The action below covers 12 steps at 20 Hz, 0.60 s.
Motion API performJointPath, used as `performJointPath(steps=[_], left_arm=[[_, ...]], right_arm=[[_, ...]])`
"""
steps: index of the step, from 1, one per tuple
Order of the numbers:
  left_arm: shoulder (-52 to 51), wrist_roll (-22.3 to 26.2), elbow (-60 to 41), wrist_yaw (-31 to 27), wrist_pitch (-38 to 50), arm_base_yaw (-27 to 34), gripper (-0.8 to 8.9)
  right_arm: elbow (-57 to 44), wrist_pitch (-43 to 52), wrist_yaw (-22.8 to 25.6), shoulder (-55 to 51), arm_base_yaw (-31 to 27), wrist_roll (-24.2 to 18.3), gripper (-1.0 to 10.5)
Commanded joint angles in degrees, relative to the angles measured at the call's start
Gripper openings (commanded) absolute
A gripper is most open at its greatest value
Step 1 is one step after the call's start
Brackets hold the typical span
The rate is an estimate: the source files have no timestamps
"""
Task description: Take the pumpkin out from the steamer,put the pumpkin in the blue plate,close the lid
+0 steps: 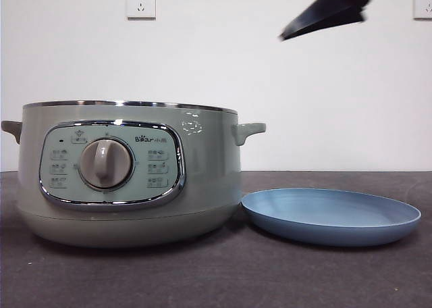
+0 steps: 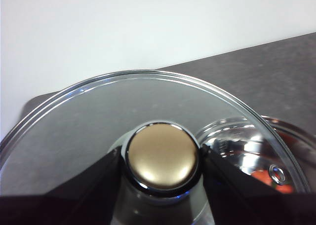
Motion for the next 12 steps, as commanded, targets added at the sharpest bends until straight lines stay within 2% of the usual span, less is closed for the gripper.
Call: performJointPath(steps=[1,8,10,12], left_arm=[[-1.31,0.77,0.96,-3.02,1.86,-0.02,-0.09],[-1.68,1.97,2.05,-4.81,-0.44,-0.02,-0.09],[-1.68,1.97,2.47,-4.81,-0.98,-0.02,-0.09],[-1.68,1.97,2.51,-4.79,-1.05,-0.02,-0.09]], right_arm=[[3.1,-0.04,4.0,4.02,4.9,-1.97,5.8],[17.38,-8.98,11.17,16.33,12.11,-5.44,5.7],[24.96,-14.23,11.37,21.66,13.49,-6.38,5.7],[31.56,-18.1,15.23,26.34,14.58,-7.52,5.7]])
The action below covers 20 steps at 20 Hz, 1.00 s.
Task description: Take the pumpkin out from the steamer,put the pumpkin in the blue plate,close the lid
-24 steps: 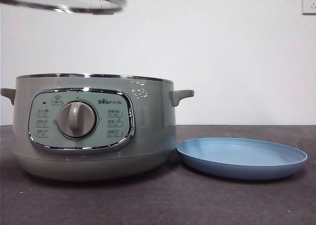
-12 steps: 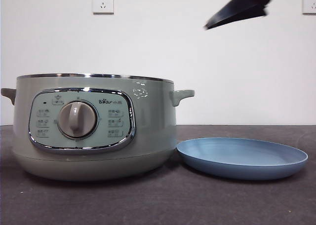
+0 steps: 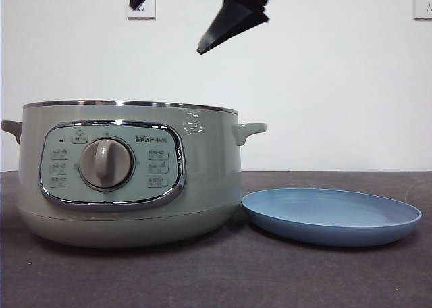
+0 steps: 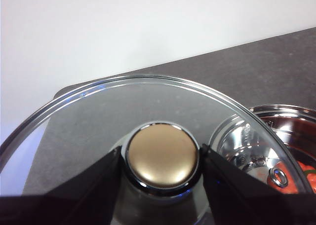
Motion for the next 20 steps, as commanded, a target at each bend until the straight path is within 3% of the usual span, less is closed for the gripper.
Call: performJointPath(steps=[1,7,20], left_arm=[[-0.68,0.9,1.55,-0.48,2.4,-0.04,-0.09],[-0.66,0.87,1.55,-0.31,1.84,-0.04,-0.09],[-0.66,0.87,1.55,-0.33,-0.63,-0.04,-0.09]], right_arm=[[6.82,-3.06,4.46,5.05,1.29,-1.66,5.7],[12.96,-4.63,8.9,13.7,2.89,-3.26,5.7],[12.96,-4.11,8.76,26.36,2.95,-4.22,5.7]])
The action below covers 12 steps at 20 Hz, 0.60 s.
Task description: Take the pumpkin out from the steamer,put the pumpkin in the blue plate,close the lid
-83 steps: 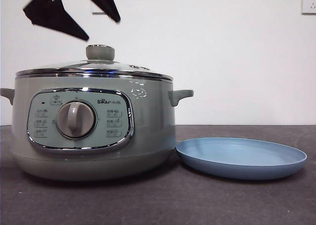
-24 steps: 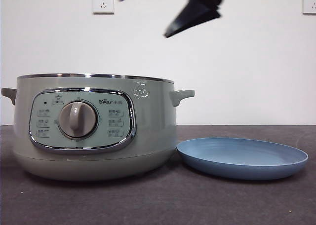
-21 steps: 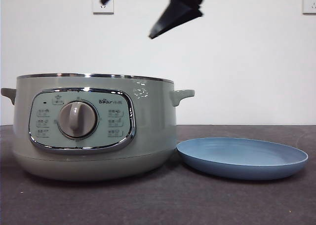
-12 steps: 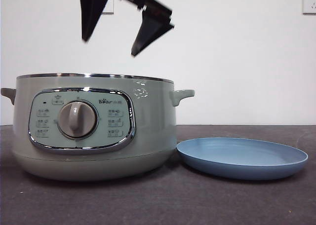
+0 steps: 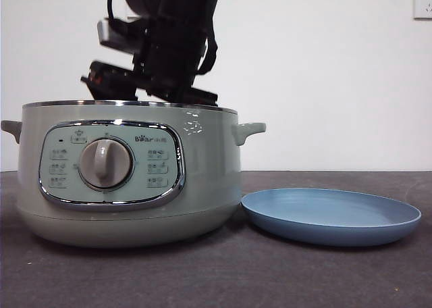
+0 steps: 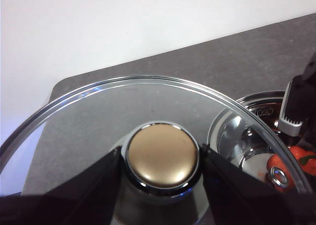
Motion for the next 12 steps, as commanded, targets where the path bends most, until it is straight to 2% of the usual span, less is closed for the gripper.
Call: performJointPath(steps=[1,2,3,5,6,12], left_arm=[[-0.66,0.66,1.33,-0.52,2.23,-0.04,-0.09],[-0.66,0.66,1.33,-0.52,2.08,-0.04,-0.09],[-0.66,0.66,1.33,-0.52,2.03,-0.04,-0.09],[-0.66,0.68,1.33,-0.52,2.03,-0.04,-0.09],[-0.66,0.68,1.33,-0.52,2.03,-0.04,-0.09],[-0.13,0.68,1.33,-0.5,2.01,-0.04,-0.09]], right_arm=[[0.04,0.44,0.11,0.85,0.11,-0.44,5.6],[0.04,0.7,0.13,0.85,0.22,-0.35,5.5],[0.04,0.85,0.13,0.85,0.28,-0.22,4.3],[0.04,0.87,0.13,0.85,0.26,-0.24,0.9],[0.04,0.96,0.13,0.85,0.28,-0.26,-0.2],[0.04,1.29,-0.07,-1.44,0.48,0.31,-0.2]])
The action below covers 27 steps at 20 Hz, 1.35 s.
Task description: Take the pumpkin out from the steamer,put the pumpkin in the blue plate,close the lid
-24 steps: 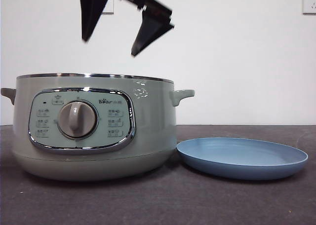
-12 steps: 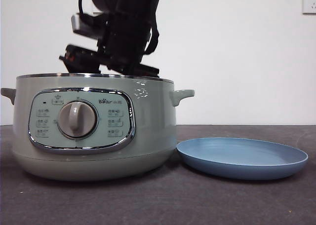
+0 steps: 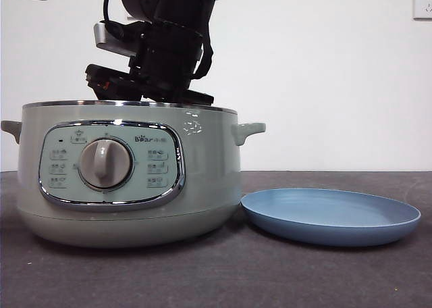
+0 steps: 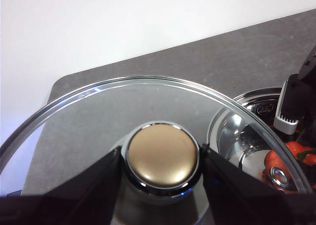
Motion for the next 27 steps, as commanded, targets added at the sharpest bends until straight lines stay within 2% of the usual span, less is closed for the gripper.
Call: performJointPath(steps=[1,6,11,12,14,17,19,25,27], left_arm=[[-0.09,0.68,1.33,-0.46,2.1,-0.02,-0.09],[-0.02,0.68,1.33,-0.42,2.12,-0.02,-0.09],[-0.02,0.68,1.33,-0.33,2.54,-0.02,-0.09],[-0.02,0.68,1.33,-0.33,2.58,-0.02,-0.09],[-0.04,0.68,1.33,-0.31,2.56,-0.02,-0.09],[-0.04,0.68,1.33,-0.26,2.56,-0.02,-0.09],[-0.04,0.68,1.33,-0.22,2.56,-0.02,-0.09],[-0.04,0.66,1.33,-0.11,2.56,-0.02,-0.09],[-0.04,0.66,1.33,-0.11,2.56,-0.02,-0.09]], right_arm=[[0.04,-1.16,0.0,-3.06,0.15,0.37,-0.2],[0.04,-12.33,0.22,-14.05,-2.6,0.74,-0.2],[0.0,-25.4,0.68,-22.6,-10.05,4.87,-0.2],[-0.22,-26.97,2.54,-23.76,-11.3,6.47,-0.2],[-2.6,-26.99,9.35,-27.12,-13.27,10.03,-0.2],[-9.14,-26.97,22.8,-32.96,-14.84,16.09,-0.2],[-14.43,-26.03,27.28,-36.65,-15.41,18.01,-0.2],[-31.87,-11.17,26.53,-44.19,-16.02,18.19,-0.2],[-36.61,-5.55,22.84,-44.0,-16.04,17.94,-0.2]])
